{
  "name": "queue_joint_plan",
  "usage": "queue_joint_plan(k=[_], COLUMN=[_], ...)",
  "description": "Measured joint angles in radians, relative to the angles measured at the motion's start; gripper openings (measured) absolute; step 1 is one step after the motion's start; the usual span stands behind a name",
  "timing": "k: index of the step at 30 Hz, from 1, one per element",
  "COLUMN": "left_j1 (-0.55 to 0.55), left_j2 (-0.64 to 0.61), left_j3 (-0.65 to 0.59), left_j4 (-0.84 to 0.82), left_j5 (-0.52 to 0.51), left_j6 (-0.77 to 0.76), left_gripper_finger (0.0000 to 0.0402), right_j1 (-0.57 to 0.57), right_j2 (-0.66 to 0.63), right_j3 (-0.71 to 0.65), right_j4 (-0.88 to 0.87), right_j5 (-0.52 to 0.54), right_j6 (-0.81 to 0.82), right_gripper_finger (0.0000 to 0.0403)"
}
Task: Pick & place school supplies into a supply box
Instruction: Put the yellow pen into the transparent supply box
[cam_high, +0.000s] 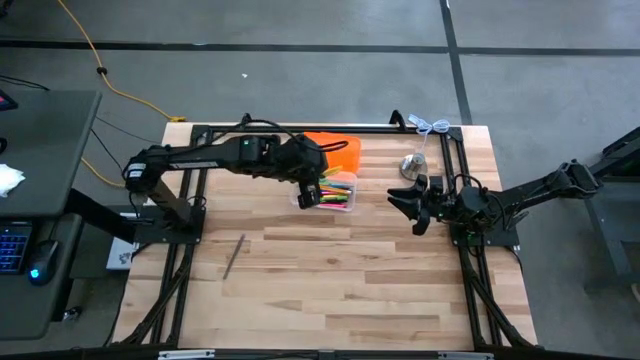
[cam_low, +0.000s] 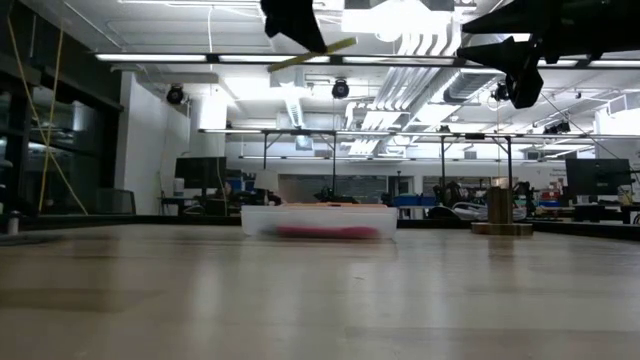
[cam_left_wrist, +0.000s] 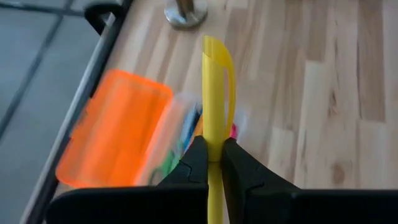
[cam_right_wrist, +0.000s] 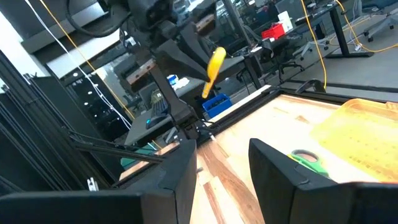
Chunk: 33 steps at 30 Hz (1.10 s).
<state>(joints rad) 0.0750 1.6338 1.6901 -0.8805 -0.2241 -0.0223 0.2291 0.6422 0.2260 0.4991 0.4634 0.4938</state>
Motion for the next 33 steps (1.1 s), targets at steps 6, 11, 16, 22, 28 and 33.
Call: queue_joint_plan(k=[6,11,16,22,28,33], left_j1=[0.021,0.024,0.024,0.024,0.037,0.04], left_j2=[0.038,0.042,0.043,0.069,0.125,0.179], left_j3=[0.001,0.0,0.0,0.001,0.0,0.0], left_j4=[0.029,0.031,0.055,0.067,0.042,0.053], left_j5=[0.036,0.04,0.036,0.035,0.045,0.046], left_j6=[0.019,0.022,0.044,0.081,0.147,0.199], left_gripper_finger=[0.0044,0.0047,0.0044,0.0048,0.0046,0.005], right_j1=[0.0,0.0,0.0,0.0,0.0,0.0], right_j2=[0.0,0.0,0.0,0.0,-0.001,0.001], right_j3=[0.0,0.0,0.0,0.0,0.0,0.0], right_j4=[-0.003,-0.004,-0.003,-0.003,-0.003,-0.003], right_j5=[0.001,0.001,0.002,0.002,0.002,0.002], right_j6=[0.003,0.003,0.003,0.003,0.004,0.004], right_gripper_finger=[0.0124,0.0124,0.0124,0.0124,0.0124,0.0124])
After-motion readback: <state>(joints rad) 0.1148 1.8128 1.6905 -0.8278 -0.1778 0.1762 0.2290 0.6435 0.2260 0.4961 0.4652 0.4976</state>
